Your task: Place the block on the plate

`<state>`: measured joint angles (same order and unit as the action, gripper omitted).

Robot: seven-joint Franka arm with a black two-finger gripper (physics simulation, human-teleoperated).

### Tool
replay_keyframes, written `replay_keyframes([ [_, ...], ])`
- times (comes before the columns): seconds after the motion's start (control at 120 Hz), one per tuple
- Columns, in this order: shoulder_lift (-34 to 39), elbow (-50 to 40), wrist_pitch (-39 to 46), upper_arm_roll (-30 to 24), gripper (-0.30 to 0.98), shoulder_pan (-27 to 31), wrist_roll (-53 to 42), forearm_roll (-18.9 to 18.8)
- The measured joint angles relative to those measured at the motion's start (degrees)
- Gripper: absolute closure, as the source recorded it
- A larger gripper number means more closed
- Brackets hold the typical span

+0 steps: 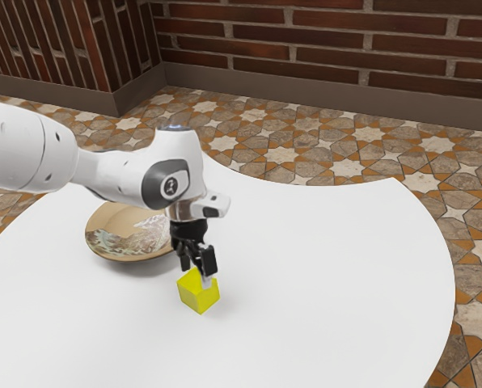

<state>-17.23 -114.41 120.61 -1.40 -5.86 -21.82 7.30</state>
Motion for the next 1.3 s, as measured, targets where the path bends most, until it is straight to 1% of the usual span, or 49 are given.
replay_keyframes([
  [0.158,-2.16,0.36,1.76,1.01,0.00,0.08,0.88,0.10],
  [0.417,-5.26,0.39,4.29,1.02,0.00,0.04,1.90,1.17],
  [0.45,-5.30,0.39,4.49,0.99,0.02,0.01,2.00,1.22],
  [0.583,-5.23,0.27,5.03,0.97,0.17,-0.02,2.36,1.33],
  [0.658,-5.22,0.13,5.23,1.03,0.20,-0.03,2.59,1.30],
  [0.708,-5.17,0.08,5.33,1.05,0.19,-0.02,2.72,1.27],
  [0.75,-4.90,0.06,5.39,1.05,0.19,-0.03,2.82,1.28],
  [0.867,-3.13,-0.07,5.37,1.07,0.25,-0.02,3.03,1.29],
  [1.067,2.35,-0.08,5.04,1.57,0.26,0.53,3.46,0.53],
  [1.192,5.44,0.41,5.00,3.84,0.26,1.48,3.65,0.15],
  [1.3,5.65,3.02,5.02,7.00,0.25,1.81,3.71,0.03],
])
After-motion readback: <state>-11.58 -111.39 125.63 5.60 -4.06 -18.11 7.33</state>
